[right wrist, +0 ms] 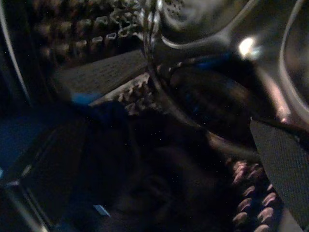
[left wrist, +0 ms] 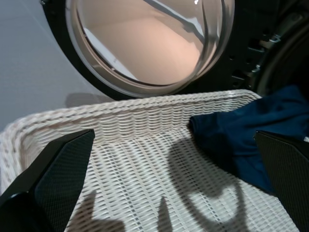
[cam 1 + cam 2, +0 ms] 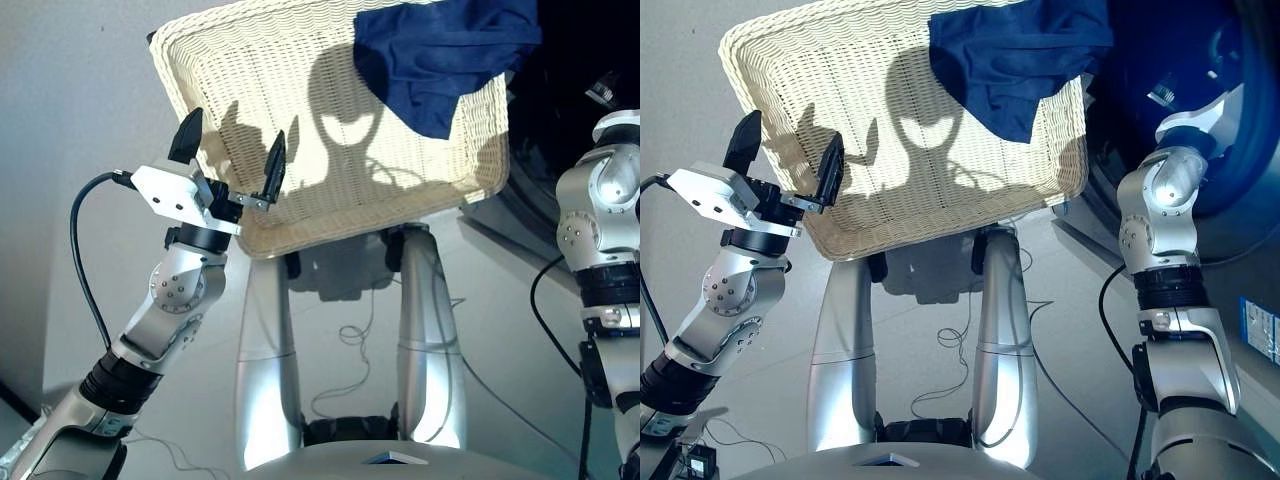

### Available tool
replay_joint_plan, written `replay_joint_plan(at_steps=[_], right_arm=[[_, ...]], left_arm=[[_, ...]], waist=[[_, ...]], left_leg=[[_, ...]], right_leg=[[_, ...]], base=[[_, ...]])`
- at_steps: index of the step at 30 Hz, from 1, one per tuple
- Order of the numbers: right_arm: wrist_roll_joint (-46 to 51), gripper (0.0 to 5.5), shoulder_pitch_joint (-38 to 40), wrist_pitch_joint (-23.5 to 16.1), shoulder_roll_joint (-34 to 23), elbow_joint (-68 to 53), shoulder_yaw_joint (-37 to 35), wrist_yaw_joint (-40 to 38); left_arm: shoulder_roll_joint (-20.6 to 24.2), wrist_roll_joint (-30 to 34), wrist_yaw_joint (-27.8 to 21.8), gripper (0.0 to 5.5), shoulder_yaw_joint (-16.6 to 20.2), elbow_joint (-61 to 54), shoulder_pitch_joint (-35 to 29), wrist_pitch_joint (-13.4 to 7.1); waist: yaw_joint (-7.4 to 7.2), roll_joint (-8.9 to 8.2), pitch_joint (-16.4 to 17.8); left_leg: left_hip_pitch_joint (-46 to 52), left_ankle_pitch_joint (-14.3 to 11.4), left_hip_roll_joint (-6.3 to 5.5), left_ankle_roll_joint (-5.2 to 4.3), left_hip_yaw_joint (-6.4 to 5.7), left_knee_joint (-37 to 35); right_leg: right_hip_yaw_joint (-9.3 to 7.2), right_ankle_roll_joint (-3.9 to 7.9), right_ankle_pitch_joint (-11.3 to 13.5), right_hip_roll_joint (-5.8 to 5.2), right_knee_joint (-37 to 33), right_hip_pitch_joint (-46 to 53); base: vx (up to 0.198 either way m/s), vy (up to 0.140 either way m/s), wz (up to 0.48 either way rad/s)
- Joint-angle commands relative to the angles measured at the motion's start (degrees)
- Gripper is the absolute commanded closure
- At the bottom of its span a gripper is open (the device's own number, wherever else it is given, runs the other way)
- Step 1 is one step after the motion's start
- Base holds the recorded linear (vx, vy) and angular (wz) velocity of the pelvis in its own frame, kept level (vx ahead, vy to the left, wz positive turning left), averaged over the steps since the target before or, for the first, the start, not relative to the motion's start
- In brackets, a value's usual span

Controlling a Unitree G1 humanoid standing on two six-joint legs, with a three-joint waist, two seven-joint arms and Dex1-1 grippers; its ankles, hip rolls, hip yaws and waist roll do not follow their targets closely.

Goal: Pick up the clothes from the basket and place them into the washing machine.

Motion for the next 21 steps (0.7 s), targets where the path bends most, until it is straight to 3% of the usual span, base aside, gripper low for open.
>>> replay_joint_plan(at_steps=[1, 2, 5, 10, 15, 21], right_arm=[[-28.0, 0.0, -0.53, 0.15, -10.29, -19.02, 4.06, 6.2], [-29.97, 0.0, -0.98, 1.0, -11.65, -19.65, 4.5, 7.13], [-36.73, 0.0, -4.72, 5.09, -15.1, -22.56, 8.56, 14.0], [-39.12, 0.0, -15.7, 7.35, -15.01, -19.82, 19.62, 25.54], [-39.56, 0.0, -26.42, 8.31, -11.24, -9.97, 29.82, 32.22], [-42.4, 0.0, -31.37, 9.67, -3.42, 2.97, 33.98, 33.97]], left_arm=[[0.73, 4.75, -1.09, 0.0, 2.09, -7.34, 3.69, -2.1], [1.13, 5.21, -1.34, 0.0, 2.38, -7.63, 4.09, -2.19], [1.68, 4.93, -3.44, 0.0, 2.55, -8.05, 4.84, -1.03], [0.76, 3.34, -7.01, 0.0, 1.17, -6.47, 3.39, 0.83], [-0.52, 1.91, -9.64, 0.0, 1.05, -5.91, 3.33, 1.88], [-2.05, 0.18, -9.99, 0.0, 1.22, -4.45, 2.12, 1.92]], waist=[[-0.23, -0.05, -0.92], [-0.22, -0.07, -0.92], [-0.1, -0.22, -0.92], [1.32, 0.14, -0.92], [2.11, 0.95, -0.92], [2.81, 1.46, -0.92]], left_leg=[[2.33, 0.45, -1.81, 1.62, 2.11, -1.63], [1.43, 2.21, -1.78, 1.93, 2.34, -2.17], [1.32, 2.19, -1.71, 1.88, 2.07, -1.7], [0.91, 2.41, -1.88, 1.89, 1.73, -1.27], [0.5, 2.45, -1.93, 1.94, 1.68, -0.66], [0.39, 2.79, -2.09, 1.78, 1.54, -0.76]], right_leg=[[-3.45, 0.48, 5.91, 1.5, -6.51, 3.24], [-3.63, 0.18, 7.64, 1.35, -7.24, 2.42], [-3.7, 0.23, 7.61, 1.3, -6.96, 2.51], [-3.89, 0.06, 7.78, 1.09, -6.38, 2.11], [-3.92, -0.11, 7.93, 0.92, -5.67, 1.62], [-4.03, -0.37, 8.13, 0.7, -5.6, 1.6]], base=[[-0.074, -0.008, -0.036], [0.0, 0.0, 0.0], [-0.025, -0.002, -0.012], [0.0, 0.0, 0.0], [0.0, 0.0, 0.0], [0.0, 0.0, 0.0]])
